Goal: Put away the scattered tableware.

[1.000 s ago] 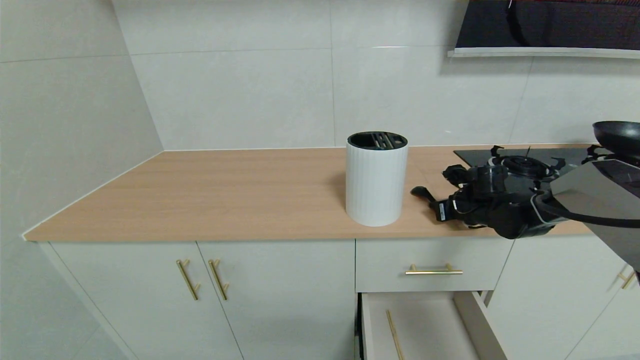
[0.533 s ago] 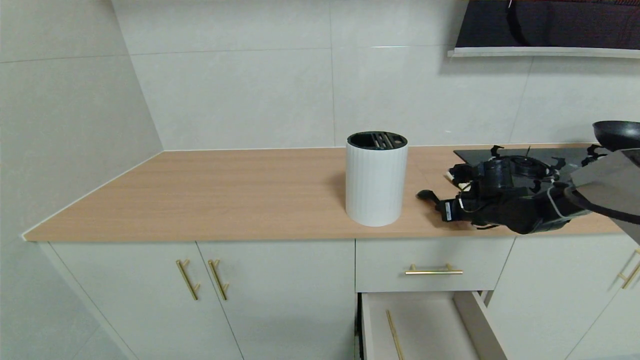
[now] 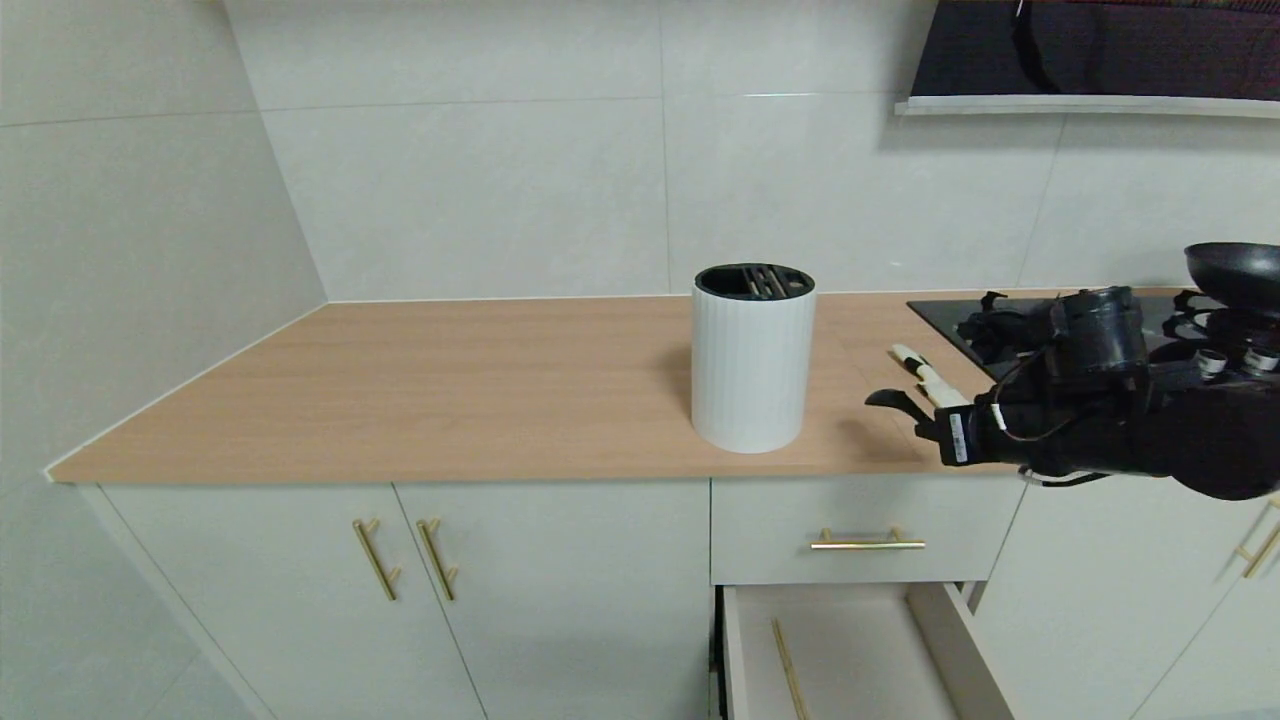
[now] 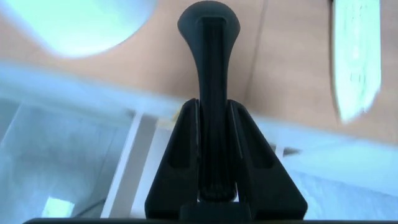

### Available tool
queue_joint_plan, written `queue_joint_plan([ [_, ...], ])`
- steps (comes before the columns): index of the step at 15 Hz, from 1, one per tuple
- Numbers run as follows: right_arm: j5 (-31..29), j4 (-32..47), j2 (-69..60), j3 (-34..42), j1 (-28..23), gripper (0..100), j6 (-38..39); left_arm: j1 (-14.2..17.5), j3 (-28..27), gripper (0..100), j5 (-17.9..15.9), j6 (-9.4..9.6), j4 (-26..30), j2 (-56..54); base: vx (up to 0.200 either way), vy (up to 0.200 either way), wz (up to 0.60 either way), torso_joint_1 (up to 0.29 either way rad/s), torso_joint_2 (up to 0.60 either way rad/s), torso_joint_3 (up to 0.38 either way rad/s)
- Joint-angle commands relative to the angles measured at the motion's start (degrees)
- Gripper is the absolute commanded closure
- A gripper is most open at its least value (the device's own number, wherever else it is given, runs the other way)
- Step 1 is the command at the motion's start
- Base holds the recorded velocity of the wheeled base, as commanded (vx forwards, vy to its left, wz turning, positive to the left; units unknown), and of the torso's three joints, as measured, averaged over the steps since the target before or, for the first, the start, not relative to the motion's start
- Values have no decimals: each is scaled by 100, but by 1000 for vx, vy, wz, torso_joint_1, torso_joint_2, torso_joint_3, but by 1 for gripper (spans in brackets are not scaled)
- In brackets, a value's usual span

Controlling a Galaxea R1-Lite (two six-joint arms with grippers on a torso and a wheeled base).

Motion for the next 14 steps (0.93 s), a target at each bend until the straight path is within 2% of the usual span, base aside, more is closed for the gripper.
queue_joint_plan([
  [1,-113,12,-826,575,141,100,23,6,0,0,2,-2,-3,0,0,0,0,0,0,0],
  [4,-157,-23,-1415,1401,352,100,181,6,0,0,2,-2,-3,0,0,0,0,0,0,0],
  [9,-69,-76,-1433,2245,352,100,208,6,0,0,2,-2,-3,0,0,0,0,0,0,0],
  [14,-104,-1289,-518,2781,317,100,208,6,0,0,2,-2,-3,0,0,0,0,0,0,0],
])
